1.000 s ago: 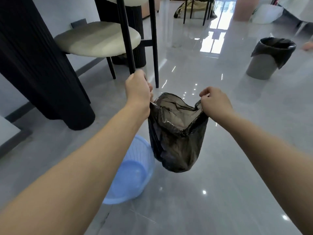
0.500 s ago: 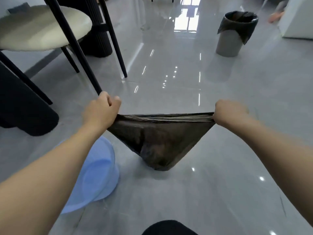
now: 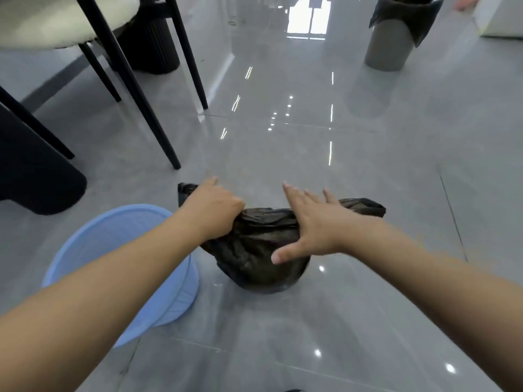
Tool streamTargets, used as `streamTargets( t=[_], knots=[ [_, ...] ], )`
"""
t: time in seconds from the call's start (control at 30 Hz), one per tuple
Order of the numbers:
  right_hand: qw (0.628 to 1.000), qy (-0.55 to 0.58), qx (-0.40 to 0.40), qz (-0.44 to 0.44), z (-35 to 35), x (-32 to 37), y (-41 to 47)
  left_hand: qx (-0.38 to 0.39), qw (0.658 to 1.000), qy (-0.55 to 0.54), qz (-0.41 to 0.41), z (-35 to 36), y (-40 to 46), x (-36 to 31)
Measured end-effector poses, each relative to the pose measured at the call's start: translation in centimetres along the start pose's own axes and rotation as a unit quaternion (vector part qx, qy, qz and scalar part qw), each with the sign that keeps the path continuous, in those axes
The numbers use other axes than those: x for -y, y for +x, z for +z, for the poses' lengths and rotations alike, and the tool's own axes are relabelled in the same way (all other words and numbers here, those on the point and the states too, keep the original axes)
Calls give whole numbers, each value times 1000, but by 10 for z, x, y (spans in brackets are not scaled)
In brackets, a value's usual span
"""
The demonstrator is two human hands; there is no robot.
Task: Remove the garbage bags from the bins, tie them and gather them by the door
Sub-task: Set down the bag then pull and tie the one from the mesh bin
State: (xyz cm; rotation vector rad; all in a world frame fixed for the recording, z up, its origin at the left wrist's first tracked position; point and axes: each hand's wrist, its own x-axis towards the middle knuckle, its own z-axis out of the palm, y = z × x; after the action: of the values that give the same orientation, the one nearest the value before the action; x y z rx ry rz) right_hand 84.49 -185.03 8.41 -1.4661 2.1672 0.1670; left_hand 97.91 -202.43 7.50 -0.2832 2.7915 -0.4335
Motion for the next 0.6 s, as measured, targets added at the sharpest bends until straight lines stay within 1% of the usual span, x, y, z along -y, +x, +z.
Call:
streamTargets(
  t=[0.07,0.1,0.13,0.2,0.23,0.27,0.3,0.33,0.4,0.47,0.5,0.53,0.57,0.6],
  knots=[
    [996,-74,8,40,17,7,10,-45,997,-65,-20,-2,4,3],
    [995,-78,-10,56,18,7,14,-69,995,-66,-23,-6,4,5],
    [995,-72,-32,65,16,6,17,-88,995,-44,-22,-10,1,8],
    [992,-73,-57,85,5,-2,20,-98,994,-11,-47,-18,-6,14],
    [990,-78,-60,97,-1,-6,20,-85,994,-4,-69,-23,-10,16],
    [989,-83,-54,113,-7,-10,18,-53,994,-8,-93,-29,-15,17],
    [986,-94,-54,124,-11,-13,16,-9,994,-4,-110,-35,-17,15],
    [984,-114,-41,131,-13,-13,14,40,993,-2,-108,-39,-19,11],
    [977,-157,21,145,-15,-11,9,115,991,12,-60,-42,-22,-2],
    [968,-129,105,187,-21,-13,2,154,987,49,-27,-41,-21,-11],
    [955,-96,178,217,-26,-16,-1,163,984,72,-27,-39,-18,-12],
    [933,-56,265,238,-29,-20,-1,178,979,87,-39,-39,-15,-12],
    [904,-12,353,240,-30,-26,2,194,976,88,-53,-40,-13,-11],
    [880,43,417,225,-28,-36,5,196,974,91,-71,-40,-10,-9]
  ],
)
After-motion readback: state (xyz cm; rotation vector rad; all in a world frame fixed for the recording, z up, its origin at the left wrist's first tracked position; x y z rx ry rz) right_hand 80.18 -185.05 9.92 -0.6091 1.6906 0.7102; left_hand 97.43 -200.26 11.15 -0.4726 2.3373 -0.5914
